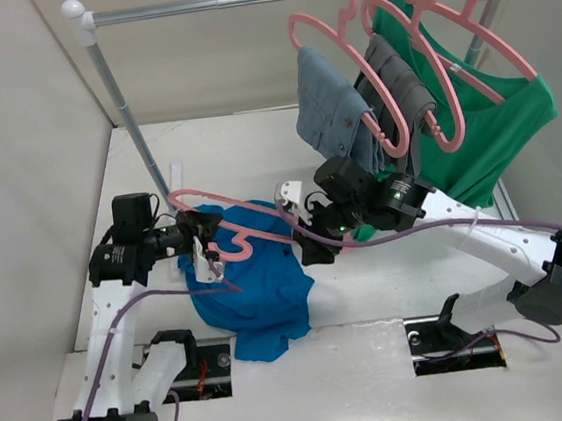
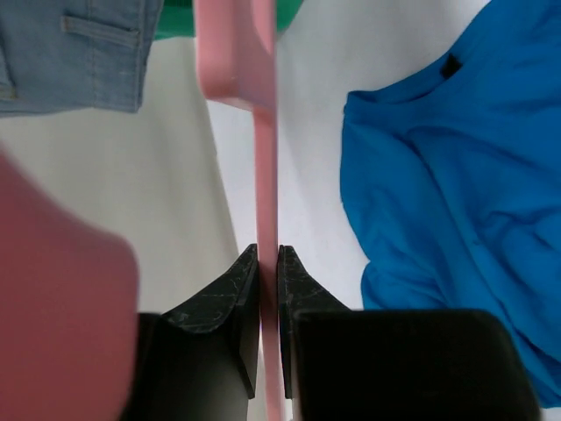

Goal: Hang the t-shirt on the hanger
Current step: Place tshirt on hanger

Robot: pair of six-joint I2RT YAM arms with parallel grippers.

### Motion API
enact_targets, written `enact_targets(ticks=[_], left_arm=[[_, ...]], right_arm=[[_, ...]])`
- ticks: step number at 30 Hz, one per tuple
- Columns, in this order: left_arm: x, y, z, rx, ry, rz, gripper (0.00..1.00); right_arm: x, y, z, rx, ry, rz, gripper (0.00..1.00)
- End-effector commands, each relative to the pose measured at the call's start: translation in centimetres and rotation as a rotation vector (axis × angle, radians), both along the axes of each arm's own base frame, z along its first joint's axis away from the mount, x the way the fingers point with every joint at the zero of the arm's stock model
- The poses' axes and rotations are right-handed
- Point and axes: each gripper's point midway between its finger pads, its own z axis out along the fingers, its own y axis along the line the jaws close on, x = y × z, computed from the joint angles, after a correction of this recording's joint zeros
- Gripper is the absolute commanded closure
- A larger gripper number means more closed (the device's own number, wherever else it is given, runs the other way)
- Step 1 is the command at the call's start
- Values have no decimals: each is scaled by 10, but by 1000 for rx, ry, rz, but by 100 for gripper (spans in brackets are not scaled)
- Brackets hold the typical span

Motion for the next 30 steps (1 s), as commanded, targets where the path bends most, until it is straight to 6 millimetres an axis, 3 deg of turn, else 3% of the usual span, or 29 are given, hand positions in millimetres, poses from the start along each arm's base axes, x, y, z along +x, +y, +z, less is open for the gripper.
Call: enact_targets(ticks=[1, 2, 4, 5, 9, 12, 13, 16, 22, 25, 30], left_arm=[[-24, -4, -6, 3, 110, -51, 100], [-26, -4, -7, 3, 119, -51, 100], [-30, -5, -12, -3, 147, -56, 100], [-30, -5, -12, -3, 147, -56, 100], [-36, -5, -18, -1, 196, -56, 100], [-38, -5, -22, 0, 224, -56, 100], [-37, -5, -19, 0, 215, -56, 100], [-37, -6, -19, -11, 232, -57, 100], [-38, -8, -15, -53, 282, -32, 100], [-34, -6, -18, -37, 279, -20, 100], [-33, -7, -18, -57, 295, -14, 100]], right_arm=[[36, 16, 44, 50, -293, -116, 30], [37, 20, 57, 72, -354, -113, 16], [32, 28, 63, 77, -445, -118, 0], [30, 30, 57, 75, -473, -111, 0], [42, 47, 78, 158, -639, -146, 0], [53, 59, 73, 146, -678, -155, 0], [57, 64, 85, 184, -715, -154, 0], [59, 88, 87, 244, -744, -107, 4], [43, 119, 69, 284, -697, 44, 6], [35, 120, 61, 296, -674, 85, 6], [37, 99, 64, 284, -700, 39, 6]])
